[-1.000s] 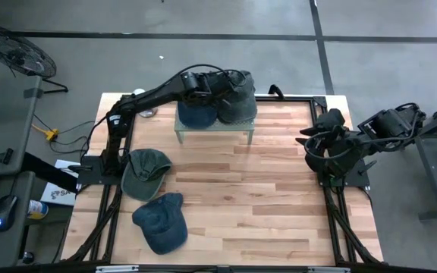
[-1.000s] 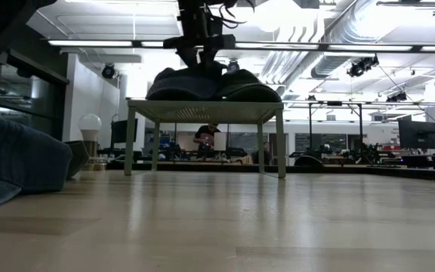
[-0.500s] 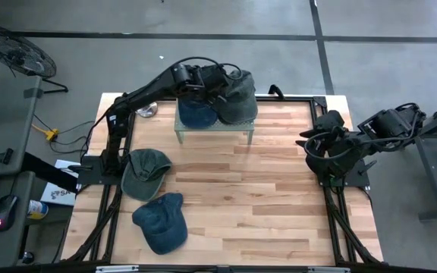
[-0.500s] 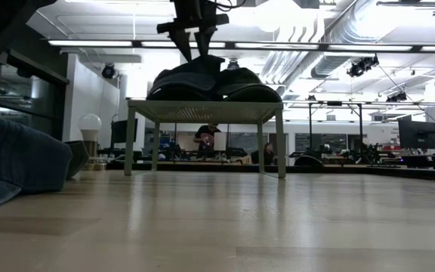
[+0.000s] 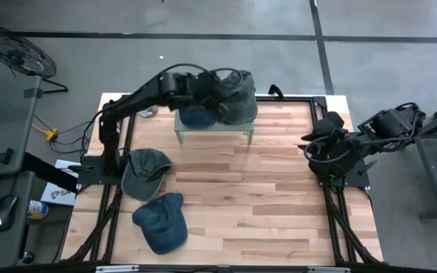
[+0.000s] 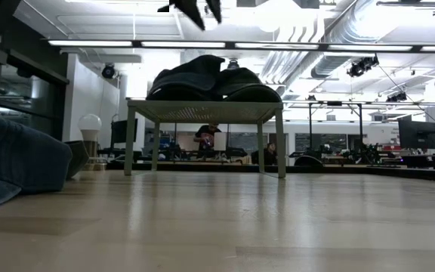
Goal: Pick & Place hat
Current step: Stack the gray cap on the stacked gray cap on the shelf
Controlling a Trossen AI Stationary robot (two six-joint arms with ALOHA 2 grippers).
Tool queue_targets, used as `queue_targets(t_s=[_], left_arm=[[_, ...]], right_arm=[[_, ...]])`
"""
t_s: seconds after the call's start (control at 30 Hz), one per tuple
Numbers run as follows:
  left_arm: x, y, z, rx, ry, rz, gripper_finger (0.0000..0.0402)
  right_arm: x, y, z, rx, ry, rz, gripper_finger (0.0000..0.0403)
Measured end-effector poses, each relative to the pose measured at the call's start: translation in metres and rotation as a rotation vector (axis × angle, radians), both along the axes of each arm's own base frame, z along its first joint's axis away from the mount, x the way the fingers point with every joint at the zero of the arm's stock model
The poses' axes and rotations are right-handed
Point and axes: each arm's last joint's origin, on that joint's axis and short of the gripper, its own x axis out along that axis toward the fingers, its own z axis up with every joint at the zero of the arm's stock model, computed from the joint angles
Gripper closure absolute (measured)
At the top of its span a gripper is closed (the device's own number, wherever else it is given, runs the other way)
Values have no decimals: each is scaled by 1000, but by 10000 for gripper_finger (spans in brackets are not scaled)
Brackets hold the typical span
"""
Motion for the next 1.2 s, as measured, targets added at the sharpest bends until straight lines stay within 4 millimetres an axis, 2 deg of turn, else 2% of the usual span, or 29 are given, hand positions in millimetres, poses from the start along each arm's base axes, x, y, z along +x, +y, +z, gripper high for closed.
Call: queue_targets(t_s=[0.17, 0.37, 0.63, 0.83, 1.0, 1.2], left_arm=[[8, -46, 7, -7, -85, -100, 180], [15, -98, 6, -11, -156, -161, 180], [13, -156, -9, -112, -200, -62, 180], [-1, -190, -33, -245, -128, 134, 180], [2, -215, -57, -328, -100, 212, 180], [5, -224, -96, -315, 9, 281, 180]], right_arm=[[-2, 5, 0, -16, 27, 86, 274], [-4, 9, 0, -32, 32, 135, 274], [-5, 12, -1, -33, 45, 180, 274], [-5, 11, 0, -34, 27, 152, 274], [-4, 11, 0, -32, 20, 146, 274], [-3, 12, 1, -22, 5, 147, 274]])
